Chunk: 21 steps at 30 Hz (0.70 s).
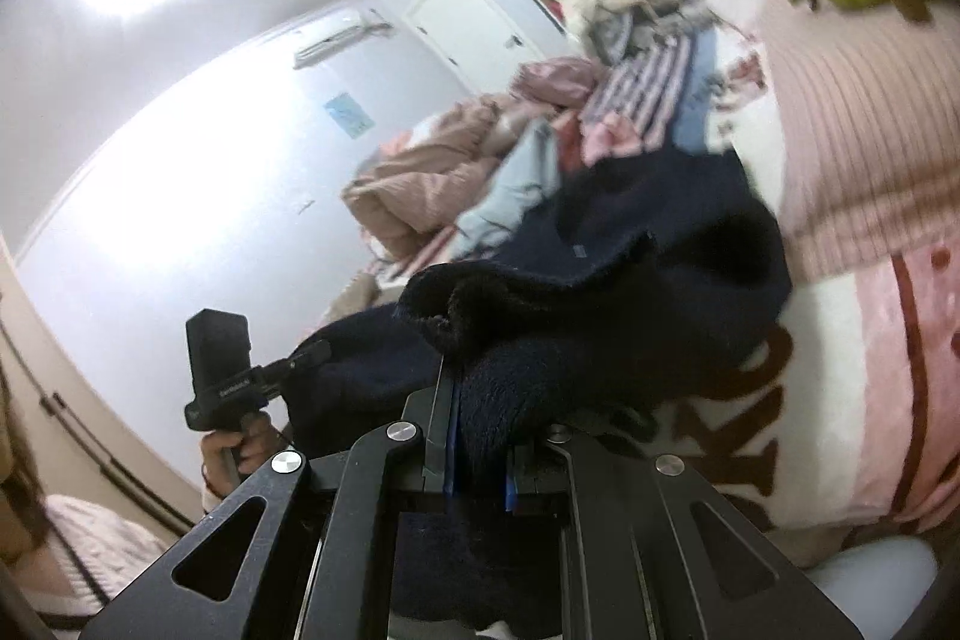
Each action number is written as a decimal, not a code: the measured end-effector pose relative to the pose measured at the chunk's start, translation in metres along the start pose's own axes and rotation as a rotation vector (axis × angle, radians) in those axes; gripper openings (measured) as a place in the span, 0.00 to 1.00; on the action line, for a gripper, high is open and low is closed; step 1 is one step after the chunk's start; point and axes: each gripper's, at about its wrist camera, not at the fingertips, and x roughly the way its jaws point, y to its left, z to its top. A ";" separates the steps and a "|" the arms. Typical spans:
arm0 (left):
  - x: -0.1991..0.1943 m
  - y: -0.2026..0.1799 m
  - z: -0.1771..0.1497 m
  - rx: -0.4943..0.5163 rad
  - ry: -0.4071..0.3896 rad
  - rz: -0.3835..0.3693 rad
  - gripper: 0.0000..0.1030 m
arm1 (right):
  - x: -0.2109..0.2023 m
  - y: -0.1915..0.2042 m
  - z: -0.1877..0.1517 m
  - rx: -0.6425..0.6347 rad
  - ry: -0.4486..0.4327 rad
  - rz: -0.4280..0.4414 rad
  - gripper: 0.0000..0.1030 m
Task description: Fold small clothes
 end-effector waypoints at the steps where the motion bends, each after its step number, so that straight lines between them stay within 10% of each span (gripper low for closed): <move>1: -0.004 -0.001 0.002 0.004 -0.007 0.004 0.19 | 0.000 0.005 0.003 -0.009 -0.004 -0.008 0.05; 12: 0.073 0.041 0.079 0.049 0.008 0.187 0.19 | 0.050 -0.043 0.090 0.004 -0.021 -0.239 0.05; 21: 0.216 0.114 0.132 0.022 0.224 0.286 0.23 | 0.152 -0.151 0.151 0.068 0.161 -0.475 0.05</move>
